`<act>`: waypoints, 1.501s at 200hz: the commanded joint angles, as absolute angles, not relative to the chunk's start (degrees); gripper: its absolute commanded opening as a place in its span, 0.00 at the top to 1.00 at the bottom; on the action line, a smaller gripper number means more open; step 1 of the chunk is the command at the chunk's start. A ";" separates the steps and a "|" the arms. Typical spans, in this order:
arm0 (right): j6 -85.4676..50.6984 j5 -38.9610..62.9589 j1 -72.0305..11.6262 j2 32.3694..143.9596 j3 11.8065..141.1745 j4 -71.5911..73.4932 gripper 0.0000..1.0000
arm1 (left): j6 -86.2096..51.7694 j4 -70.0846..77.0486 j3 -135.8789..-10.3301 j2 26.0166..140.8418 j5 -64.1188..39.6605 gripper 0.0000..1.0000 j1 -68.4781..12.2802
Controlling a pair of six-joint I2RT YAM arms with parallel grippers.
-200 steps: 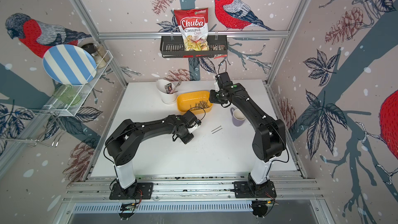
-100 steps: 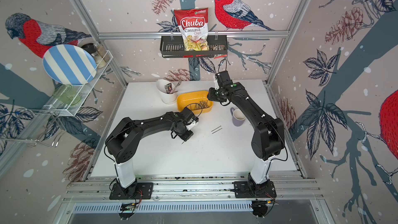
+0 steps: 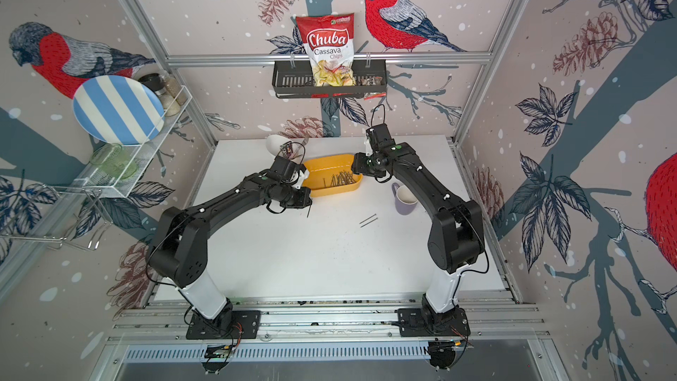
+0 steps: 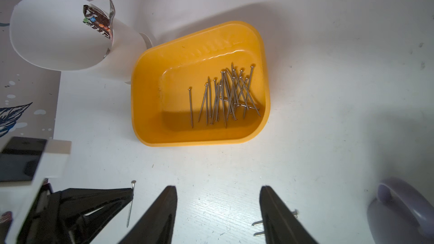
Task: Put the nails on the desktop into the storage box
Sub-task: Pick up the nail from the center of the board, then place the nail in the storage box.
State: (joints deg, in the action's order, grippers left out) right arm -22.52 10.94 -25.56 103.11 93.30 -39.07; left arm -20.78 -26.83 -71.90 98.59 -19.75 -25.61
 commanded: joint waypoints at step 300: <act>-17.49 8.62 -26.56 107.41 97.01 -44.64 0.38 | -35.18 -17.88 -106.88 135.90 -23.44 1.00 -25.49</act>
State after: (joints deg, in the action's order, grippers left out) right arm -17.98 8.03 -26.65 108.25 97.86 -44.18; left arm -34.65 -19.92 -108.51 137.08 -24.36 -25.23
